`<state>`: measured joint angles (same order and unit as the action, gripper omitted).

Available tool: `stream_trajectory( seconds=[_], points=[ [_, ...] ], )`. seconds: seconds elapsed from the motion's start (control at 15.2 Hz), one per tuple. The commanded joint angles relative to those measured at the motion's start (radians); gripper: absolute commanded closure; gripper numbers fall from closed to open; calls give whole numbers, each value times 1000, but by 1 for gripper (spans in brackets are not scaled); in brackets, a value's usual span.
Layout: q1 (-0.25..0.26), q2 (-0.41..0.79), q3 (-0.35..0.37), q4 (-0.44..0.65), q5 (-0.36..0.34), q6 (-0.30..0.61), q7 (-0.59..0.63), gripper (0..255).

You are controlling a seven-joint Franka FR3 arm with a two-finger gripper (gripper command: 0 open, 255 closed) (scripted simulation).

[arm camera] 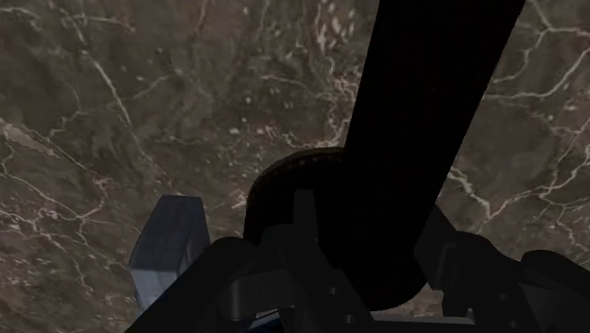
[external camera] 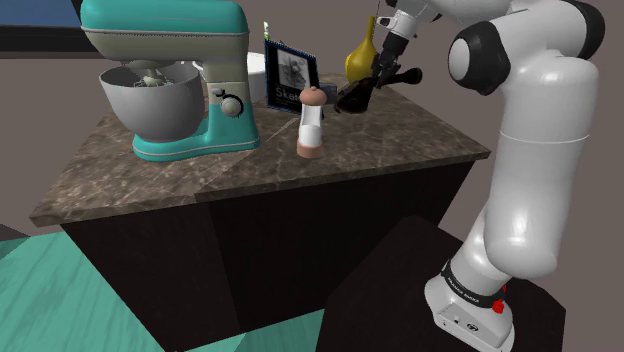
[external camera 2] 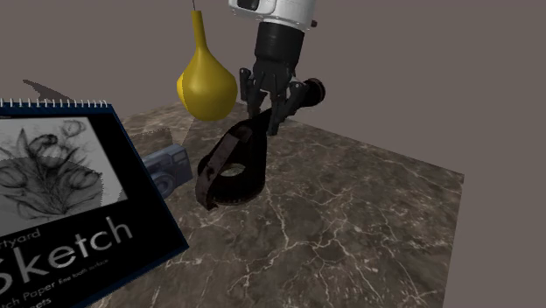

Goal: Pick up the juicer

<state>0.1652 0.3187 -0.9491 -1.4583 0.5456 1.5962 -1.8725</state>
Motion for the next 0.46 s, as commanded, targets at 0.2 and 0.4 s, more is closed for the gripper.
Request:
stream_trajectory(
  seconds=[0.2, 0.4],
  points=[
    [-29, 15, 2, 85, 11, -71, 15, 255],
    [-37, 19, 3, 106, 15, -88, 19, 255]
  ],
)
